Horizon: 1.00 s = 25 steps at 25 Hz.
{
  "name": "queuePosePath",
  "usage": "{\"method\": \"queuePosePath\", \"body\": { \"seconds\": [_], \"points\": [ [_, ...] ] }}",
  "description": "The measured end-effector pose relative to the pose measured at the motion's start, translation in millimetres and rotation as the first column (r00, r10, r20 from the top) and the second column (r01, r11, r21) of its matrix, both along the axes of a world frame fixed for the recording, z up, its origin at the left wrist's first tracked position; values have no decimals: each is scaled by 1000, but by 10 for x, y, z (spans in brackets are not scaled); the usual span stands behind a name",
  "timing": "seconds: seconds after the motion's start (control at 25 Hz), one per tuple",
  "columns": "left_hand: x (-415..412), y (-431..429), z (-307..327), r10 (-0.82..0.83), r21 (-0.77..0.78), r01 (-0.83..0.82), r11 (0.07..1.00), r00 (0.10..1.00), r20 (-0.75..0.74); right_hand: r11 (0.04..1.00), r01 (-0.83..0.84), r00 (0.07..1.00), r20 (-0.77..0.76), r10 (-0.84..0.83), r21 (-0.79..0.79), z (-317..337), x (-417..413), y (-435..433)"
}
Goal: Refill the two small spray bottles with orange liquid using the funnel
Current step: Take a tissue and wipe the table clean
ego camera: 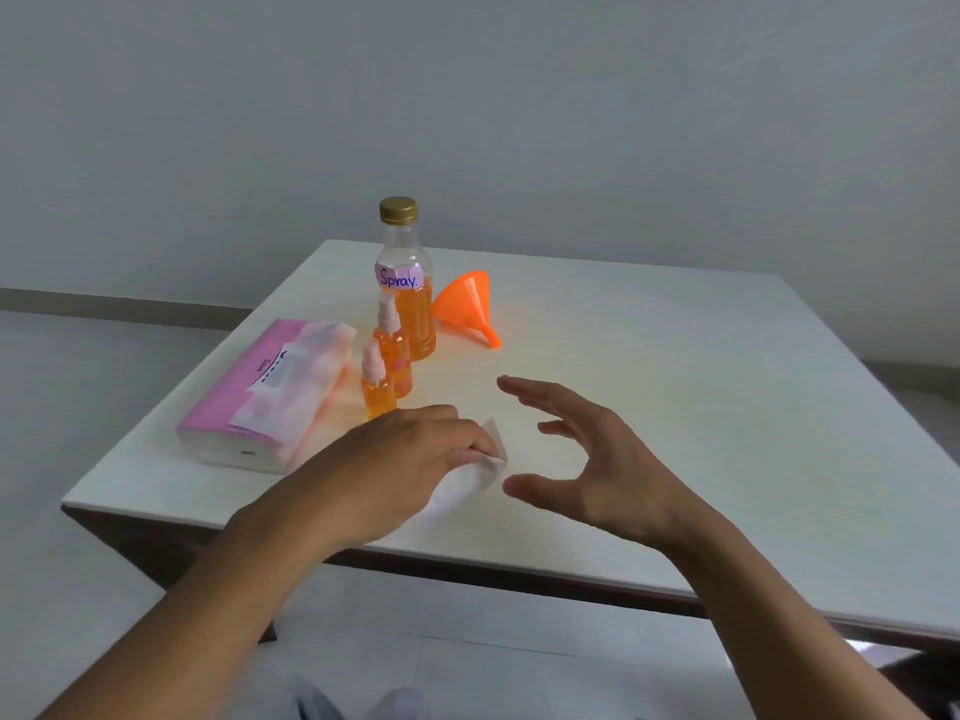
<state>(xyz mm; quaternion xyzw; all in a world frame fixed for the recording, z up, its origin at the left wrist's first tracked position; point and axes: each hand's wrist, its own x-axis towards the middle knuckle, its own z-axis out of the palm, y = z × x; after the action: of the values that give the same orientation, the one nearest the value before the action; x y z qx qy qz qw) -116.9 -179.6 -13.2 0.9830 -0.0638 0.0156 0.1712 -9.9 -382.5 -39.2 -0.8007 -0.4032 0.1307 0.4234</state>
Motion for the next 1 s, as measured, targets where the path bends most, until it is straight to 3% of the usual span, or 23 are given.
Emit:
{"method": "queuePosePath", "body": {
  "seconds": [0.12,0.24,0.36,0.48,0.6,0.68,0.8,0.88,1.0],
  "points": [
    [223,-177,21,-45,-319,28,947,998,-46,991,-117,979,-177,104,-66,47,38,-174],
    [403,-255,14,-32,-590,12,807,999,-22,999,-43,927,-374,34,-14,76,129,-312],
    [543,-245,-96,-8,-711,-19,703,999,-34,998,1,911,-412,-26,-60,125,248,-503],
    [662,-303,-186,-49,-718,16,696,998,-25,997,-67,859,-510,36,-44,153,288,-649],
    [789,-430,-191,-65,-772,23,636,998,-24,999,-1,828,-560,21,36,52,247,-628],
    [891,-444,-212,-7,-806,-9,592,1000,-15,995,76,821,-571,-23,69,23,250,-669],
    [1020,-366,-352,153,-765,-91,638,988,10,982,188,844,-515,-152,18,101,352,-951],
    [1048,-337,-510,213,-683,-145,716,977,16,909,415,833,-393,-390,-23,129,471,-1184],
    [1009,-345,-776,219,-359,-198,912,976,19,627,777,628,-107,-771,46,136,674,-1477]
  ]
}}
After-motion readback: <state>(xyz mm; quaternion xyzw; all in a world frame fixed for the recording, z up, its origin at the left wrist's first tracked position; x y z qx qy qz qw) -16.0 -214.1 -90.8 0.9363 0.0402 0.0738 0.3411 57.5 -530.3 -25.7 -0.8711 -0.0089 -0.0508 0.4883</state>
